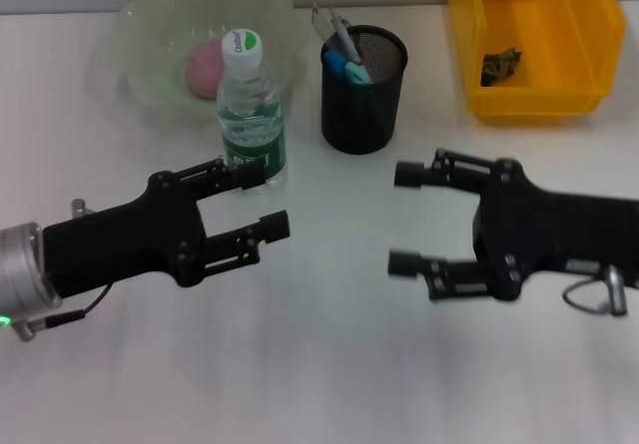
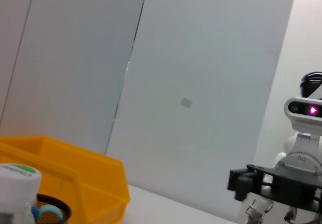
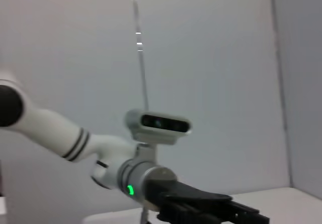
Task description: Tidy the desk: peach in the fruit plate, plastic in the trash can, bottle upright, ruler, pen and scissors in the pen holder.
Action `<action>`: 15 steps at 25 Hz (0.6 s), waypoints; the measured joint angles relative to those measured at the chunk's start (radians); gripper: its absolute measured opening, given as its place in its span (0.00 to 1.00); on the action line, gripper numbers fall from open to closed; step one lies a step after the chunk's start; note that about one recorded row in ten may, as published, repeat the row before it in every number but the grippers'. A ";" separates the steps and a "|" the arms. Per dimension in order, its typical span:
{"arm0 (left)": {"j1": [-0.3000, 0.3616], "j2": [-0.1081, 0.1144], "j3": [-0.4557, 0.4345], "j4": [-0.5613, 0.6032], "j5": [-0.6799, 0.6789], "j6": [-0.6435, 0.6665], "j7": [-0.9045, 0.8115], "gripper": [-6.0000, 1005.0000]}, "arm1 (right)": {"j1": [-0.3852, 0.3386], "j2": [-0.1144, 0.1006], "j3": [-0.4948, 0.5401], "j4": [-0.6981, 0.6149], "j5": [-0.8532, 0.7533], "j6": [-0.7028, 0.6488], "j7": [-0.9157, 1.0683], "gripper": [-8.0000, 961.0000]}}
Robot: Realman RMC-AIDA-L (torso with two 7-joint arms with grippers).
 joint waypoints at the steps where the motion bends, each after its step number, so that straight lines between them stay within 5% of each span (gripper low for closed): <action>1: 0.007 0.001 0.000 0.000 0.000 0.006 0.002 0.70 | -0.004 -0.001 0.002 0.003 -0.005 -0.016 -0.003 0.72; 5: 0.041 0.004 0.006 0.003 0.001 0.026 0.018 0.70 | -0.013 -0.005 0.003 0.037 -0.030 -0.047 -0.027 0.86; 15: 0.110 0.004 0.024 -0.009 0.038 0.070 0.122 0.70 | -0.003 -0.001 -0.005 0.156 -0.067 -0.035 -0.137 0.88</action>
